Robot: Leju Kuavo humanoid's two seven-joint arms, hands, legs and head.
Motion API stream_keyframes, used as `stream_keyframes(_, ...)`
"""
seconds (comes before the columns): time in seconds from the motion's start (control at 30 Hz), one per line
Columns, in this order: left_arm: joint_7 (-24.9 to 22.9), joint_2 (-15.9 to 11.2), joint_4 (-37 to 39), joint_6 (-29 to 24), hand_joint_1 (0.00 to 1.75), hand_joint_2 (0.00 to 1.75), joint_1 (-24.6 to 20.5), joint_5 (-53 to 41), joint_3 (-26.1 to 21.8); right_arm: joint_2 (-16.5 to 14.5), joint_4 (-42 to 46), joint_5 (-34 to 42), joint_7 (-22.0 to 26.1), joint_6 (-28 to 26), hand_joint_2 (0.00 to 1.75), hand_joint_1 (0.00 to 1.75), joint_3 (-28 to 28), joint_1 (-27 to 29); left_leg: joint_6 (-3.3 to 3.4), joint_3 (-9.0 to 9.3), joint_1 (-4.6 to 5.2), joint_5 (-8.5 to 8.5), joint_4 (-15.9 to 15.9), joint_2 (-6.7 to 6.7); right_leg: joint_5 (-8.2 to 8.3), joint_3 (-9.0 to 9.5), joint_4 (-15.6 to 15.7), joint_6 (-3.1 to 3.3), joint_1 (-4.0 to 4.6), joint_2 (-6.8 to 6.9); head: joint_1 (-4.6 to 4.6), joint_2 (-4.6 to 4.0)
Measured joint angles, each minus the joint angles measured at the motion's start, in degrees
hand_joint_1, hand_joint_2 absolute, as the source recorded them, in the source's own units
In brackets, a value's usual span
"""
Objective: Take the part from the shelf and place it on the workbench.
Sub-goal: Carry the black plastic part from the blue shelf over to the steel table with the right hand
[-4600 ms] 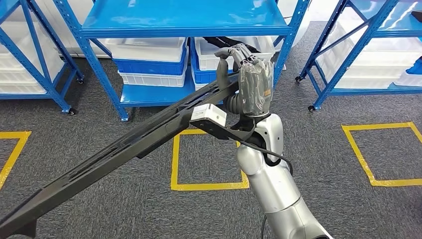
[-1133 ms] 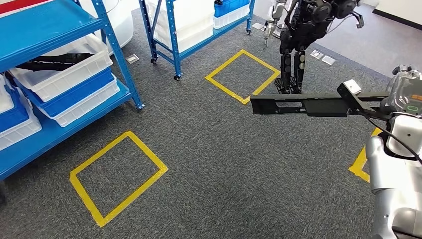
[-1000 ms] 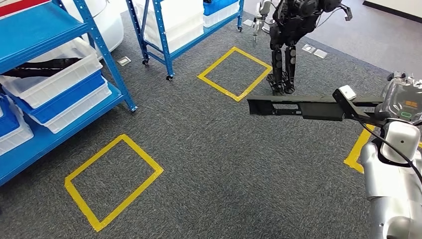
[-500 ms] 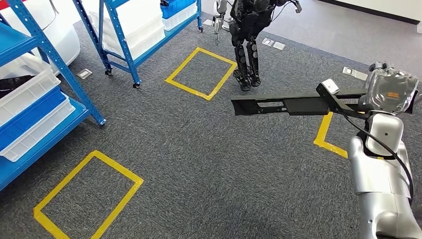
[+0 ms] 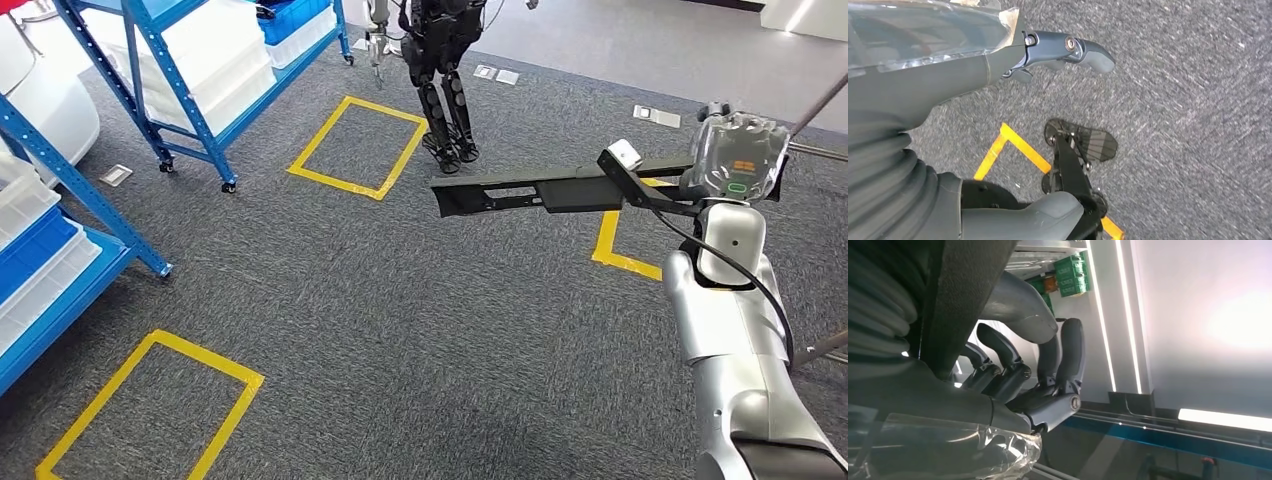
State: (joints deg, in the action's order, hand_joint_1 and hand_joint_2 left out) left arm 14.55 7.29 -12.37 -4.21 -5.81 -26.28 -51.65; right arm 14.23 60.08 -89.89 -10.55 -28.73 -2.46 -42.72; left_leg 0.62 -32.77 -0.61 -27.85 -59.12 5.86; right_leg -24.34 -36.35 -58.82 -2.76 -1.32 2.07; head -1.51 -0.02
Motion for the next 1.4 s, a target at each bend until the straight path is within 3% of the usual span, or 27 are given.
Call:
stream_keyframes(0.07, 0.2, 0.0, 0.0, 0.1, 0.0, 1.75, 0.1, -0.4, 0.0, 0.0, -0.3, 0.0, 0.8, -0.6, 1.75, 1.75, 0.1, 0.1, -0.41, -0.74, -0.46, -1.77, -2.2, -1.57, 0.05, 0.14, 0.1, 1.04, -0.34, -1.17, 0.11, 0.0)
stream_keyframes(0.13, 0.3, 0.0, 0.0, 0.3, 0.0, 1.75, 0.3, -0.9, 0.0, -0.1, -0.3, 0.0, 1.8, -1.1, 1.75, 1.75, 0.4, 0.5, -0.47, -3.7, -0.63, -5.45, -8.9, -4.51, 0.03, 0.24, 0.2, 1.97, -0.26, -2.29, 0.2, 0.0)
stream_keyframes(0.2, 0.4, 0.0, 0.0, 0.4, 0.0, 1.75, 0.5, -1.3, 0.0, -0.3, -0.3, 0.0, 2.6, -1.3, 1.75, 1.75, 0.8, 1.2, -0.36, -7.26, -0.61, -8.03, -15.8, -5.81, 0.0, 0.28, 0.1, 2.29, 0.03, -3.64, 0.22, 0.0)
stream_keyframes(0.23, 0.3, 0.0, 0.0, 0.5, 0.0, 1.75, 0.6, -1.4, 0.0, -0.3, -0.3, 0.0, 2.9, -1.4, 1.75, 1.75, 1.1, 1.7, -0.28, -8.1, -0.62, -7.81, -16.9, -5.97, -0.01, 0.32, 0.1, 2.29, 0.13, -4.41, 0.22, 0.0)
stream_keyframes(0.3, 0.2, 0.0, 0.0, 0.6, 0.0, 1.75, 0.7, -1.7, 0.0, -0.3, -0.3, 0.1, 3.4, -1.6, 1.75, 1.75, 1.6, 2.4, -0.07, -6.72, -0.71, -4.32, -12.9, -6.36, -0.02, 0.45, 0.0, 2.27, 0.13, -5.9, 0.22, 0.0)
stream_keyframes(0.37, -0.1, 0.0, 0.0, 0.6, 0.0, 1.75, 0.7, -1.9, 0.0, -0.3, -0.1, 0.2, 3.6, -1.9, 1.75, 1.75, 2.0, 2.9, 0.03, -3.59, -1.06, -0.6, -5.4, -8.72, -0.07, 0.29, -0.3, 2.1, 0.21, -7.29, 0.24, 0.0)
stream_keyframes(0.43, -0.3, 0.0, 0.0, 0.6, 0.0, 1.75, 0.7, -2.0, 0.0, -0.4, 0.1, 0.2, 3.6, -2.3, 1.75, 1.75, 2.4, 3.3, 0.1, -2.13, -1.07, 0.41, -1.9, -10.52, 0.02, -0.19, -0.5, 1.53, 0.37, -8.48, 0.16, 0.0)
stream_keyframes(0.5, -0.5, 0.0, 0.0, 0.6, 0.0, 1.75, 0.6, -2.0, 0.0, -0.3, 0.2, 0.2, 3.7, -2.6, 1.75, 1.75, 3.0, 3.6, 0.59, -1.88, -0.56, 0.5, -1.4, -9.58, 0.36, -0.54, -0.1, 0.5, 0.37, -9.75, 0.07, 0.01)
stream_keyframes(0.53, -0.5, 0.0, 0.0, 0.5, 0.0, 1.75, 0.6, -1.9, 0.0, -0.3, 0.2, 0.1, 3.9, -2.7, 1.75, 1.75, 3.3, 3.8, 1.05, -1.61, -0.39, 0.74, -1.0, -8.89, 0.38, -0.8, -0.2, 0.12, 0.26, -9.47, 0.09, 0.01)
stream_keyframes(0.6, -0.6, 0.0, 0.0, 0.6, 0.0, 1.75, 0.4, -1.9, -0.1, -0.3, 0.3, 0.1, 3.9, -3.1, 1.75, 1.75, 3.6, 3.8, 1.91, -1.03, -0.35, 1.26, 0.0, -7.44, -0.89, -2.31, -2.9, -0.01, 0.35, -6.66, -0.16, 0.01)
stream_keyframes(0.67, -0.7, 0.0, 0.0, 0.6, 0.0, 1.75, 0.4, -1.9, -0.2, -0.3, 0.3, 0.1, 3.7, -3.5, 1.75, 1.75, 3.7, 3.7, 2.29, -0.85, -0.21, 1.35, 0.2, -5.98, -3.62, -5.73, -9.7, 0.2, 0.3, -3.63, -0.4, 0.0)
stream_keyframes(0.73, -0.8, -0.1, 0.0, 0.6, 0.0, 1.75, 0.4, -1.9, -0.2, -0.3, 0.3, 0.1, 3.4, -3.7, 1.75, 1.75, 3.8, 4.0, 2.36, -0.87, -0.04, 1.26, 0.2, -4.52, -5.34, -8.62, -15.5, -0.18, 0.13, -2.95, -0.42, 0.0)
stream_keyframes(0.77, -0.9, -0.1, 0.0, 0.6, 0.0, 1.75, 0.4, -1.9, -0.3, -0.3, 0.3, 0.1, 3.3, -3.7, 1.75, 1.75, 3.8, 4.1, 2.32, -0.86, 0.01, 1.19, 0.2, -3.8, -5.1, -8.59, -15.5, -0.61, -0.01, -2.77, -0.43, 0.0)
stream_keyframes(0.8, -0.9, -0.1, 0.0, 0.6, 0.0, 1.75, 0.4, -1.9, -0.3, -0.3, 0.4, 0.2, 3.4, -3.7, 1.75, 1.75, 3.9, 4.2, 2.22, -0.81, 0.03, 1.1, 0.2, -3.1, -4.08, -7.28, -13.1, -1.12, -0.18, -2.37, -0.45, 0.0)
stream_keyframes(0.87, -1.2, -0.1, 0.0, 0.6, 0.0, 1.75, 0.3, -2.0, -0.3, -0.4, 0.8, 0.4, 3.5, -3.7, 1.75, 1.75, 4.0, 4.4, 1.82, -0.61, 0.12, 0.83, 0.1, -1.88, -1.41, -2.83, -5.0, -1.85, -0.34, -0.03, -0.49, 0.0)
stream_keyframes(0.93, -1.5, 0.0, 0.0, 0.7, 0.0, 1.75, 0.3, -2.0, -0.3, -0.5, 1.6, 0.6, 3.7, -3.7, 1.75, 1.75, 4.2, 4.5, 1.24, -0.33, 0.41, 0.48, 0.1, -0.9, -0.02, -0.1, -0.2, -1.35, 0.24, 1.77, -0.47, 0.01)
stream_keyframes(1.0, -1.8, 0.2, 0.1, 0.6, 0.0, 1.75, 0.2, -2.1, -0.3, -0.7, 2.4, 0.6, 4.0, -3.7, 1.75, 1.75, 4.5, 4.6, 0.65, 0.11, 0.57, 0.16, 0.2, 0.21, 0.14, 0.21, 0.3, -0.31, 0.94, 1.08, -0.4, 0.01)
stream_keyframes(1.03, -1.9, 0.3, 0.1, 0.6, 0.0, 1.75, 0.1, -2.2, -0.3, -0.7, 2.8, 0.8, 4.3, -3.7, 1.75, 1.75, 4.7, 4.6, 0.32, 0.3, 0.44, -0.07, 0.2, 0.46, 0.19, 0.25, 0.4, 0.19, 0.64, 0.42, -0.37, 0.01)
stream_keyframes(1.1, -1.9, 0.4, 0.1, 0.6, 0.0, 1.75, 0.1, -2.3, -0.3, -0.8, 3.7, 1.3, 4.9, -3.7, 1.75, 1.75, 5.0, 4.6, -0.23, -0.18, 0.08, -1.59, -1.5, -1.41, 0.27, 0.47, 0.7, 1.24, 0.08, -0.77, -0.16, 0.01)
stream_keyframes(1.17, -2.0, 0.5, 0.1, 0.5, 0.0, 1.75, 0.1, -2.3, -0.3, -1.1, 4.3, 1.5, 5.4, -3.6, 1.75, 1.75, 5.1, 4.6, -0.45, -3.16, -0.16, -5.16, -8.1, -4.67, 0.33, 0.57, 0.7, 2.19, 0.01, -2.05, 0.2, 0.0)
stream_keyframes(1.23, -2.0, 0.6, 0.2, 0.5, 0.0, 1.75, 0.3, -2.3, -0.3, -1.4, 4.6, 1.6, 5.5, -3.5, 1.75, 1.75, 5.1, 4.7, -0.46, -6.83, -0.18, -7.73, -15.0, -5.87, 0.33, 0.59, 0.7, 2.6, 0.36, -3.53, 0.39, 0.0)
stream_keyframes(1.27, -2.0, 0.6, 0.2, 0.5, 0.0, 1.75, 0.3, -2.3, -0.3, -1.6, 4.6, 1.6, 5.5, -3.4, 1.75, 1.75, 5.1, 4.8, -0.4, -7.7, -0.18, -7.49, -16.2, -5.98, 0.32, 0.62, 0.7, 2.6, 0.5, -4.31, 0.4, 0.0)
stream_keyframes(1.3, -2.1, 0.6, 0.2, 0.5, 0.0, 1.75, 0.3, -2.3, -0.3, -1.6, 4.7, 1.6, 5.6, -3.3, 1.75, 1.75, 5.2, 4.8, -0.28, -7.49, -0.18, -6.1, -15.0, -6.05, 0.32, 0.68, 0.7, 2.6, 0.57, -5.06, 0.41, 0.0)
stream_keyframes(1.33, -2.1, 0.6, 0.2, 0.5, 0.0, 1.75, 0.3, -2.4, -0.3, -1.7, 4.8, 1.6, 5.7, -3.3, 1.75, 1.75, 5.2, 4.9, -0.14, -6.4, -0.2, -3.9, -12.1, -6.33, 0.31, 0.74, 0.6, 2.58, 0.61, -5.85, 0.41, 0.0)
stream_keyframes(1.4, -2.2, 0.6, 0.2, 0.4, 0.0, 1.75, 0.3, -2.7, -0.3, -1.7, 5.4, 1.6, 5.9, -3.0, 1.75, 1.75, 5.3, 5.1, 0.16, -3.11, -0.37, -0.2, -4.5, -8.39, 0.31, 0.68, 0.4, 2.51, 0.69, -7.18, 0.41, 0.0)
